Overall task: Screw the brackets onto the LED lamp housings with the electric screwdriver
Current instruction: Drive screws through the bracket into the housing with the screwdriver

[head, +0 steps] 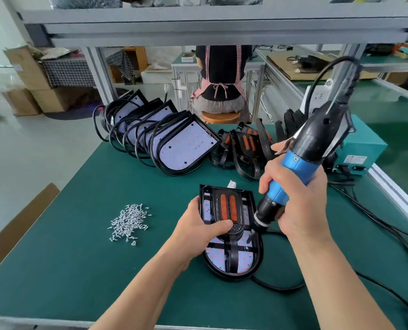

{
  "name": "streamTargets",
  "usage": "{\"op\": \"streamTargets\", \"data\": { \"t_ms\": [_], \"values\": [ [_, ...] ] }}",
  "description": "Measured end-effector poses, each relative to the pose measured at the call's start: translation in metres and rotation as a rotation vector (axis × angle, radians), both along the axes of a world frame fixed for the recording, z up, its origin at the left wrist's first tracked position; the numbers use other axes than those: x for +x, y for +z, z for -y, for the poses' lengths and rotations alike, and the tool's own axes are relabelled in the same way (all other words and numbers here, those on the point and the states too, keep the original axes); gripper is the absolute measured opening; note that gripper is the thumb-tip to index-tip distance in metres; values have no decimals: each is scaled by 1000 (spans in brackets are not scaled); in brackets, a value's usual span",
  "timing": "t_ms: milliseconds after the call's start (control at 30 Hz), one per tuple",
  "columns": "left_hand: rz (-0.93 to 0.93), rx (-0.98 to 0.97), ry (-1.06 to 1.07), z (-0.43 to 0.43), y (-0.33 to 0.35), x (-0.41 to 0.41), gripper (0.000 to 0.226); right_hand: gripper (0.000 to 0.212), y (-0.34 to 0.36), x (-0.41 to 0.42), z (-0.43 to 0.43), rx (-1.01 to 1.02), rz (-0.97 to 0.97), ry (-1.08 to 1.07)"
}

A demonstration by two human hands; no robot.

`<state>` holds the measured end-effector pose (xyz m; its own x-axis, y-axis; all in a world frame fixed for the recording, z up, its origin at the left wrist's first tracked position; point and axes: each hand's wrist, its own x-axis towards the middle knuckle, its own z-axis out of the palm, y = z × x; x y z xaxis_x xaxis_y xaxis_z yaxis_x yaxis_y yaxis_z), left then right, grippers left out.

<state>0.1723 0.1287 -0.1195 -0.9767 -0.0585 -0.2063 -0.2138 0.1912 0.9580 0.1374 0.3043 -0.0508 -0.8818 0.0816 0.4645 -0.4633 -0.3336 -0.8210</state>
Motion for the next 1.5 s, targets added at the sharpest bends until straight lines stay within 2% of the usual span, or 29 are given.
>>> {"op": "streamTargets", "data": {
  "t_ms": [133,233,267,333,400,500,633,900,1000,1067,1167,1333,1500],
  "values": [
    [14,-80,-23,5,4,4,46,17,10,-6,-3,-89,-18,-122],
    [-9,-254,70,20,11,7,64,19,10,-8,-5,-139,9,-185],
    [-39,-344,152,31,12,6,54,20,9,-8,-5,-150,21,-205],
    [-130,-576,286,62,16,5,4,19,7,-8,-7,-166,41,-242],
    [-116,-753,318,94,19,5,27,20,6,-8,-7,-187,57,-260],
    [-12,-884,265,123,19,4,26,21,8,-8,-7,-206,63,-269],
    [-12,-949,220,128,17,1,15,21,11,-7,-4,-212,51,-262],
    [-40,-1048,132,122,10,-6,23,19,13,-5,-6,-220,65,-268],
    [-59,-1120,81,120,10,-5,19,16,12,-4,-6,-223,67,-284],
    [-166,-1054,89,115,11,-2,17,15,12,-4,-6,-234,69,-291],
    [-331,-724,152,91,22,7,21,15,14,-4,-6,-263,76,-310],
    [-385,-152,61,34,39,18,26,13,23,-5,-5,-343,106,-353],
    [-379,42,2,1,38,20,34,13,35,-4,-2,-416,127,-336]
  ]
}}
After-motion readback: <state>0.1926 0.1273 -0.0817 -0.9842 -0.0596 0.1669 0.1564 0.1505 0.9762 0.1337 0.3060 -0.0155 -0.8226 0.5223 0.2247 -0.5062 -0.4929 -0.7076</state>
